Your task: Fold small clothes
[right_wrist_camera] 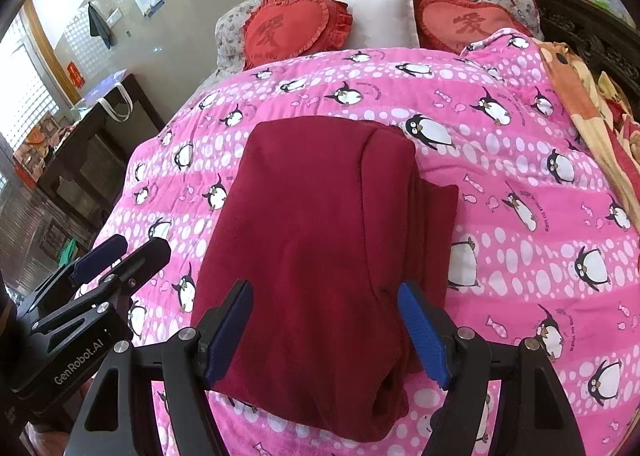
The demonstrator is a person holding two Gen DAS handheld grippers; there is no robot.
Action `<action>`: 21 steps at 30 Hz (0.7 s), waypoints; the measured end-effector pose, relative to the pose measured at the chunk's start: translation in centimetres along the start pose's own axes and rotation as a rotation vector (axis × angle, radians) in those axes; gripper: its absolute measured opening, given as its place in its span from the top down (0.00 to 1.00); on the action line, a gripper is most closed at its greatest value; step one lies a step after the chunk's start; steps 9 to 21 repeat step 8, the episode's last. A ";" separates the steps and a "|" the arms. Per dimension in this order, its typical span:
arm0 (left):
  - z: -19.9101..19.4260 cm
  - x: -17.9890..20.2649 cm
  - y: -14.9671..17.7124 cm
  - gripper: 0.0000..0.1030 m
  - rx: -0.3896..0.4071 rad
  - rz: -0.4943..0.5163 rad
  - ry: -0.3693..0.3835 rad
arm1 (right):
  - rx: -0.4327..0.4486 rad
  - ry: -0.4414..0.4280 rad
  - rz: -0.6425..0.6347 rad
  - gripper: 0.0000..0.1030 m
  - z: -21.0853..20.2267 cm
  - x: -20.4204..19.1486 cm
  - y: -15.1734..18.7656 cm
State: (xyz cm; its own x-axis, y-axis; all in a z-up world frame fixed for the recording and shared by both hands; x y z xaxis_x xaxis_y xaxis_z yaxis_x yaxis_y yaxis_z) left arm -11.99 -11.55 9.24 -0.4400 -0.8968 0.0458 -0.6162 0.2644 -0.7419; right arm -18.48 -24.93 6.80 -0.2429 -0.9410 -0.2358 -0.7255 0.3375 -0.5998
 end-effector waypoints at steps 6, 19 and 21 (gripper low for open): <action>0.7 -0.5 0.0 0.36 0.007 -0.010 -0.006 | -0.011 0.001 -0.002 0.29 0.5 0.2 0.1; 1.0 -0.8 0.1 0.36 -0.003 -0.010 -0.005 | -0.013 0.001 0.001 0.29 0.7 0.5 0.1; 1.0 -0.8 0.1 0.36 -0.003 -0.010 -0.005 | -0.013 0.001 0.001 0.29 0.7 0.5 0.1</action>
Point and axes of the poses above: each gripper's, at about its wrist camera, not at the fingertips, and z roughly the way its jaws point, x to its right, y to its underside, the point moved 7 cm from there along z, roughly the way its jaws point, and after that the axes turned 2 degrees about x, right-handed, at the moved point
